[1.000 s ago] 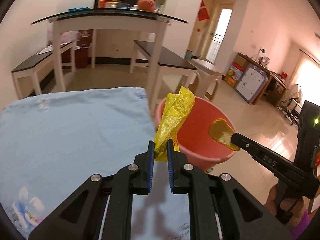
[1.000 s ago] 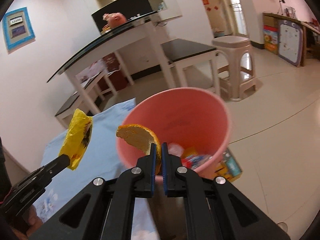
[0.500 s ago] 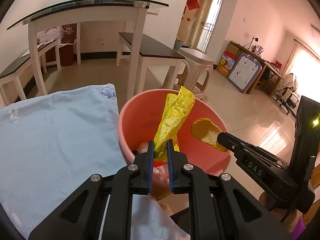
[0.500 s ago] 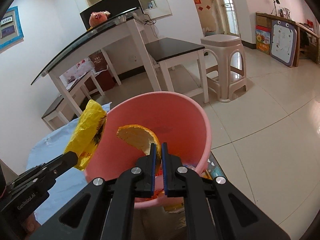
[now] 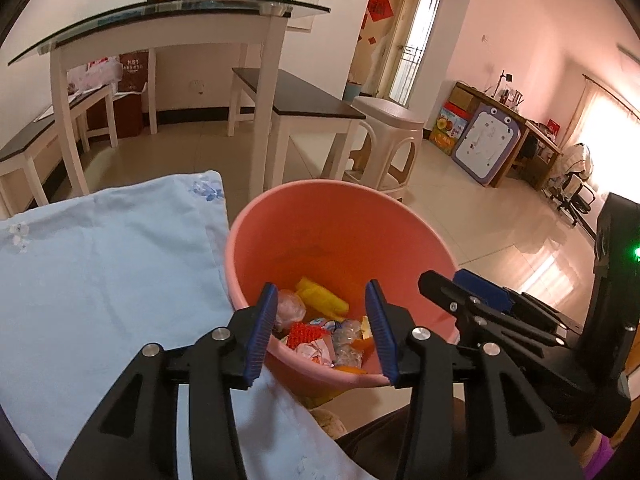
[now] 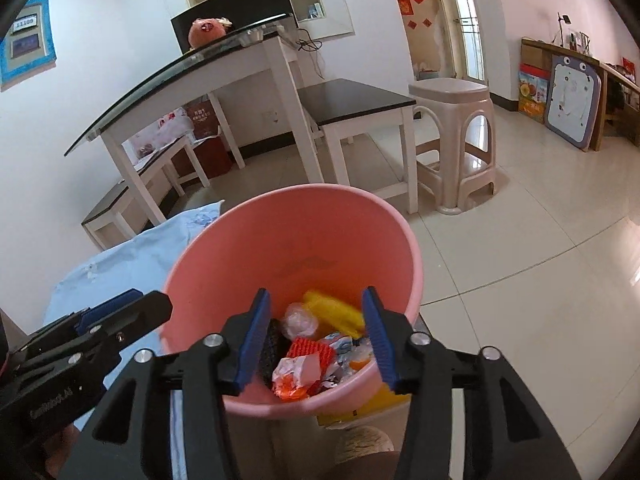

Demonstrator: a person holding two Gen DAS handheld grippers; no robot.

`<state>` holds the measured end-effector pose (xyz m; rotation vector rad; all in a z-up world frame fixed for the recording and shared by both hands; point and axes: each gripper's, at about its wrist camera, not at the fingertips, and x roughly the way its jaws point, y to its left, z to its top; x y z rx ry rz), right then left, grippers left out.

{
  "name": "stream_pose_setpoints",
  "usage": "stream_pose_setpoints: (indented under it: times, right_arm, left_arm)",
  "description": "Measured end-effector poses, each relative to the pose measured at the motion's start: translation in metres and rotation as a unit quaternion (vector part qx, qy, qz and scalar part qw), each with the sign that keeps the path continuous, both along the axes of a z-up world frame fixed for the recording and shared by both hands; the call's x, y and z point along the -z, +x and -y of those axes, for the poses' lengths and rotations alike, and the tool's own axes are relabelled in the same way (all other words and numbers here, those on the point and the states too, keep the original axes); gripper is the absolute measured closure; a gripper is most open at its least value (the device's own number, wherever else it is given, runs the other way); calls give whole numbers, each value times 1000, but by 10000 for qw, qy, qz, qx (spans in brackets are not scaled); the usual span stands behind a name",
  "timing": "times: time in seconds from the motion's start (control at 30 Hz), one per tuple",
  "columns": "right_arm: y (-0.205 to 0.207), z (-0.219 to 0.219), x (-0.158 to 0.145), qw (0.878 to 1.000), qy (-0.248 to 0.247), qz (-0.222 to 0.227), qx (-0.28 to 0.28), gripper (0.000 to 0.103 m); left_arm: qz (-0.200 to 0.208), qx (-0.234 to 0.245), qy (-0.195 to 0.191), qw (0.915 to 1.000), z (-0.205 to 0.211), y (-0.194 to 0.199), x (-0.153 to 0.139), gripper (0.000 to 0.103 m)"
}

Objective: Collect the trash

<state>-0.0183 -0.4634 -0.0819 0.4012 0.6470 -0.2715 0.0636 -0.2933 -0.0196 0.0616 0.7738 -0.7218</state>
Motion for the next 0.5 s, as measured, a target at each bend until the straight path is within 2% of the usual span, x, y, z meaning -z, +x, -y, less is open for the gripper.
stream_pose_setpoints:
  times: [0.33, 0.5]
  right_arm:
    - [-26, -31, -21, 9997, -27, 214, -69, 30]
    - [-36, -61, -32, 9989, -167, 327, -280, 26]
  left_arm:
    - [181, -256, -84, 9995, -32, -14, -20, 57]
    - [361, -402, -64, 9985, -53, -24, -28, 57]
